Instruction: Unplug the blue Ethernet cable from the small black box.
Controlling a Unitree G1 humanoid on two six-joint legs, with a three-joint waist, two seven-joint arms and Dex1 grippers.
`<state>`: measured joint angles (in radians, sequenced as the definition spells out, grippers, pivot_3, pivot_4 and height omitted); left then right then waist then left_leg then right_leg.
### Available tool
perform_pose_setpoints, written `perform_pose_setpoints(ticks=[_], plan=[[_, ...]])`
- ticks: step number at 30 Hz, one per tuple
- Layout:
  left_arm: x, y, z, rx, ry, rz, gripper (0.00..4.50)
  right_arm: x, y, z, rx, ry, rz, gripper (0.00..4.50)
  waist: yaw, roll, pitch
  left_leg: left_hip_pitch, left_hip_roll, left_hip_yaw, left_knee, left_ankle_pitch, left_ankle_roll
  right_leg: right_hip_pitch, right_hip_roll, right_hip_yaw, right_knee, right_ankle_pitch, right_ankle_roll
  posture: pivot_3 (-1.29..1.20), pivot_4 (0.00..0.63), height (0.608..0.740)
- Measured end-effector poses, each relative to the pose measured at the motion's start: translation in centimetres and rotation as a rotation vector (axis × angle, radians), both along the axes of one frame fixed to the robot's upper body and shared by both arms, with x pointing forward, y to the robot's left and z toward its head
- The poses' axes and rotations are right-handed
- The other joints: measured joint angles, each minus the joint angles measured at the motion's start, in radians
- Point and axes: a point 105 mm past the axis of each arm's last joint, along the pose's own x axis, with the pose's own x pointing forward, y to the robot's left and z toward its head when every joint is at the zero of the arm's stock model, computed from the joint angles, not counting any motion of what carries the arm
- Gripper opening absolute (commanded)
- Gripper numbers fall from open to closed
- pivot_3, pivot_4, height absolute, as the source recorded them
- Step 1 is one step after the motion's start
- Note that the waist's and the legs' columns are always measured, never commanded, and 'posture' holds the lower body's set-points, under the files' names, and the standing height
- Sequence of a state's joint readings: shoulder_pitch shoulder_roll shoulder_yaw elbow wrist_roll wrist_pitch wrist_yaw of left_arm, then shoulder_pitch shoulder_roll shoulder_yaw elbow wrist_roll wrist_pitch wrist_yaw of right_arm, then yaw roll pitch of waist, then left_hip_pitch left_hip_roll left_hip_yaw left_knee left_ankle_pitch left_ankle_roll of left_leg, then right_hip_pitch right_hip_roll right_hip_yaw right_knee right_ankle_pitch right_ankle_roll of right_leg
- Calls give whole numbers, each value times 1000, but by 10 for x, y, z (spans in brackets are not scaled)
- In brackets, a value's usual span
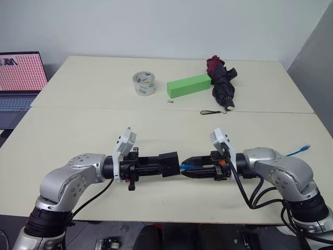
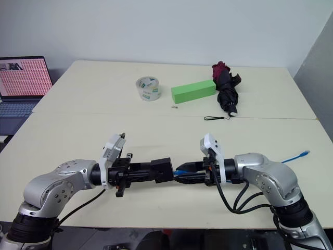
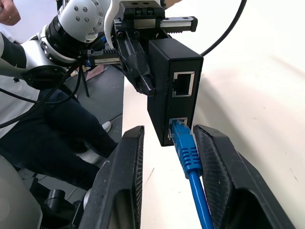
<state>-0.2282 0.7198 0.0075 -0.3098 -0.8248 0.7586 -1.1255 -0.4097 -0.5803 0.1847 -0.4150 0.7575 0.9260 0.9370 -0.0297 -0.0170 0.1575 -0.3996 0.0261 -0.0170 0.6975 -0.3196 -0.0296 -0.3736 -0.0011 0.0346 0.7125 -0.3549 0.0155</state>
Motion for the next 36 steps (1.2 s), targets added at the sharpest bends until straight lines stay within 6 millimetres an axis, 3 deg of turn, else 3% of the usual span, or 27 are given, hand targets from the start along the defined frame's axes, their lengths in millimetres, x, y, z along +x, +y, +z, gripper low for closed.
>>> perform_pose_setpoints(ticks=[7,25,36], plan=[[0,-1,0,-3,1,0,776,3,0,-3,-18,-13,-1,59,0,0,0,0,0,0,0,0,0,0,0,0,0,0,0,0,150,740],[-4,-1,1,-8,-3,-42,775,3,-1,1,-57,-27,88,59,0,0,0,0,0,0,0,0,0,0,0,0,0,0,0,0,150,740],[1,11,-6,57,10,3,775,7,-22,-4,-122,-20,35,57,0,0,0,0,0,0,0,0,0,0,0,0,0,0,0,0,150,740]])
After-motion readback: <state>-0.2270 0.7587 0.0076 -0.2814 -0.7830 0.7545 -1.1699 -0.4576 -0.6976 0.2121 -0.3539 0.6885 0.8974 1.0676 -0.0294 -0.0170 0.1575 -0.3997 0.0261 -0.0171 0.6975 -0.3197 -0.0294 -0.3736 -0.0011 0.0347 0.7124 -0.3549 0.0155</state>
